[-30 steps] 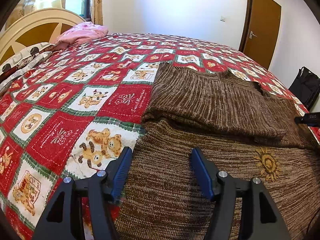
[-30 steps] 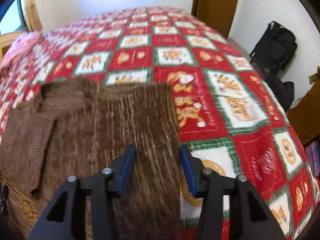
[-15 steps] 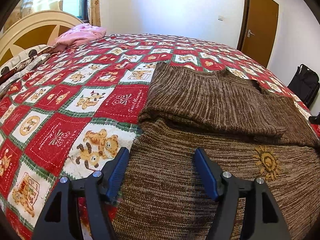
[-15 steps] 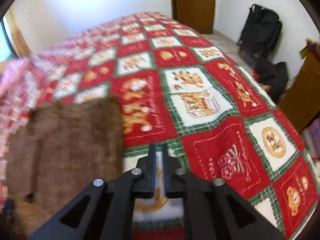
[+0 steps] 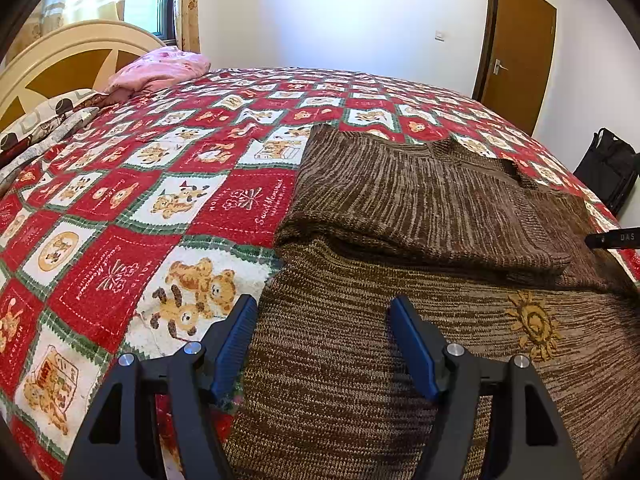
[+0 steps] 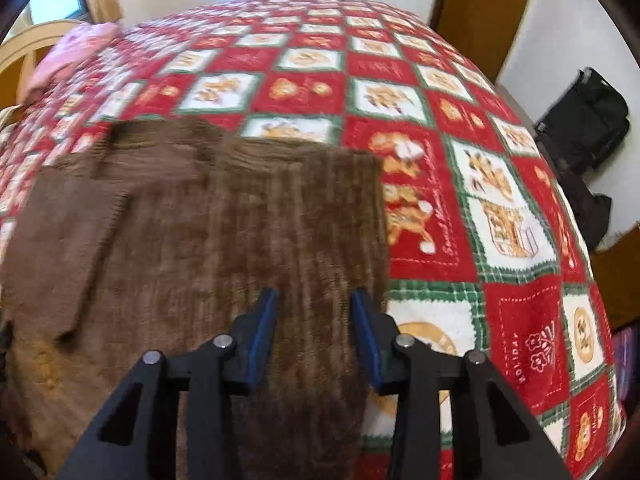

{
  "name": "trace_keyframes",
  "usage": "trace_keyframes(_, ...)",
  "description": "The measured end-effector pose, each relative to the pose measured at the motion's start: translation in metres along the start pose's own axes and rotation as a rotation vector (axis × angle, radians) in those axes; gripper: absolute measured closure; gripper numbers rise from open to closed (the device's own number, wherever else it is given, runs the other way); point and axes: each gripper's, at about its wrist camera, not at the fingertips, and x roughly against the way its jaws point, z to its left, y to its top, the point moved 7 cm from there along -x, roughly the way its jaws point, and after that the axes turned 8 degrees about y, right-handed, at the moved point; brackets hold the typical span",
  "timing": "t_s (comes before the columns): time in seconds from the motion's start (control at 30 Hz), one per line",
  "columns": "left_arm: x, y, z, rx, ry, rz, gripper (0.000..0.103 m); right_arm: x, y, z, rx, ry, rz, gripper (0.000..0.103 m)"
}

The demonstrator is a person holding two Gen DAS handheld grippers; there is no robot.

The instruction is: Fold small clothes

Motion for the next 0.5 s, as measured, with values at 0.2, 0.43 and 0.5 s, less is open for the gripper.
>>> trace_keyframes(0.2,0.000,0.001,0.000,-0.003,0.000,-0.001,0.032,0.003,-0.001,-0.009,-0.019,0.026,-0.017,0.089)
trace_keyframes(0.43,0.001,0.000,0.000,0.000,-0.005,-0.002,0.032,0.025,-0.003,-0.046,-0.138,-0.107,-0.093,0.102)
trace_keyframes(0.5,0.001,0.000,0.000,-0.003,-0.003,-0.004,0.031,0.023,-0.008,-0.056,-0.170,-0.074,-0.079,0.101)
